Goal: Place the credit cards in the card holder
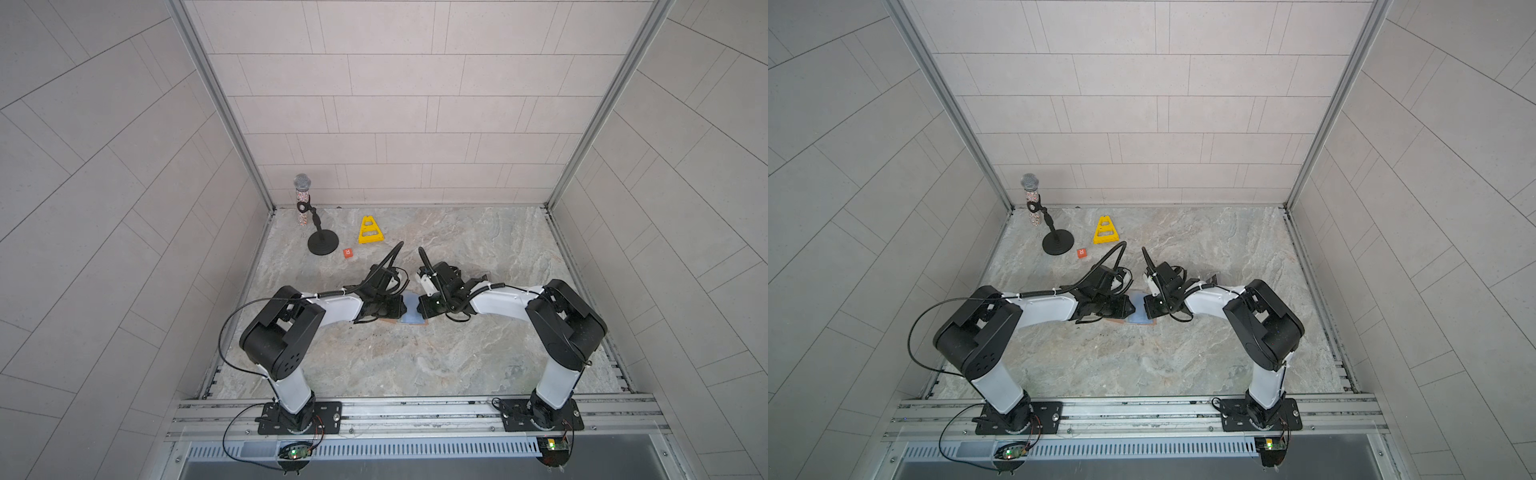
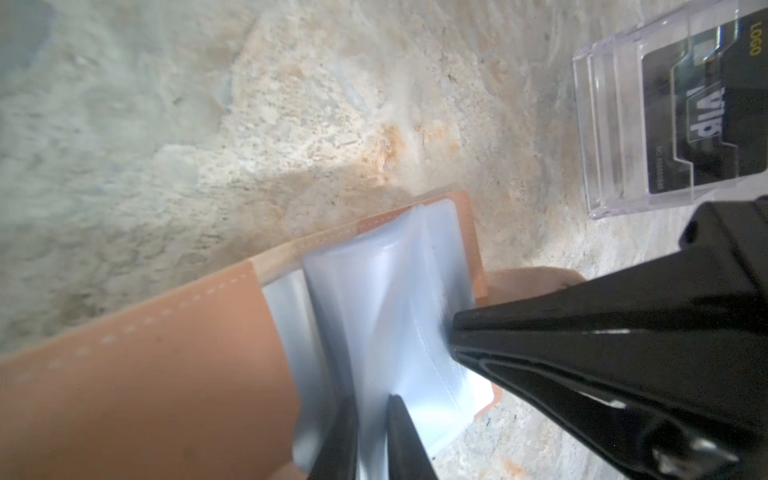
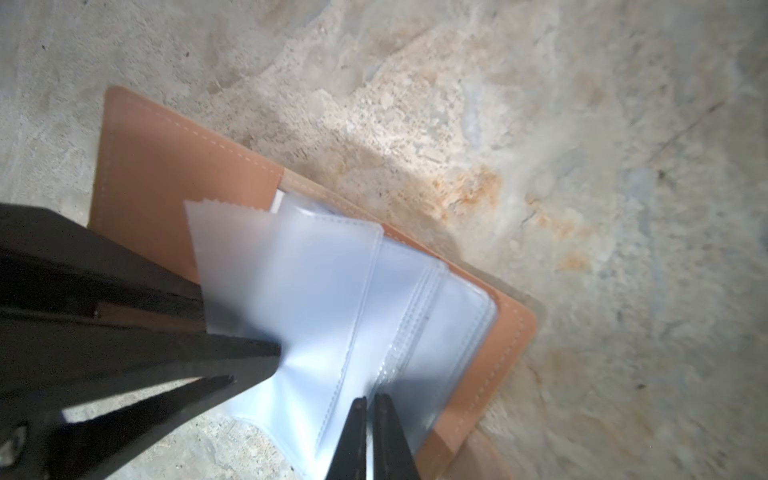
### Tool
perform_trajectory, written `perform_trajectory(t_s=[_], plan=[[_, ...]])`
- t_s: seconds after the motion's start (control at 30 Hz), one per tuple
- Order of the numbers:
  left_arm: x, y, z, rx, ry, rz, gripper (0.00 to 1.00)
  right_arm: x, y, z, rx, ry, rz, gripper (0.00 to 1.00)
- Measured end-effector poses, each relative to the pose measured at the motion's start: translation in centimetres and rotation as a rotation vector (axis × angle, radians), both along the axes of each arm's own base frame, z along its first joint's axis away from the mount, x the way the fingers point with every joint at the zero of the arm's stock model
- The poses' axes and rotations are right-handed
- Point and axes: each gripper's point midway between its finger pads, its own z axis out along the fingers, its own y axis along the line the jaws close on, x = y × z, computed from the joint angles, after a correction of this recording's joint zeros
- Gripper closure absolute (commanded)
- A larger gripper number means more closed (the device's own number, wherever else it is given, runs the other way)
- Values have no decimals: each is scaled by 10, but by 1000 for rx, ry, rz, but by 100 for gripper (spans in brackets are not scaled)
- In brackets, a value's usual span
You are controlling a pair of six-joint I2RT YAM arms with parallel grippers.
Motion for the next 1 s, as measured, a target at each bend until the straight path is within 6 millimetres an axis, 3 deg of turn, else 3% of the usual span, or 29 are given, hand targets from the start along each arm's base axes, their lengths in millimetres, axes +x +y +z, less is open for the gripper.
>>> perform_trajectory(t_s=[0.37,0.53,0.7,1.0], plan=[[0,1,-1,2,2,9,87,3,-1,2,-16,-19,-5,79],[-1,1,-1,1,1,6,88,5,-9,4,-50,-39,-27,79],[-2,0,-1,-5,1,2,88,-1,-22,2,-72,-23,-43,88],[-3,-1,-1,-11,1,1,88,-12,-13,10,14,4,-3,94]])
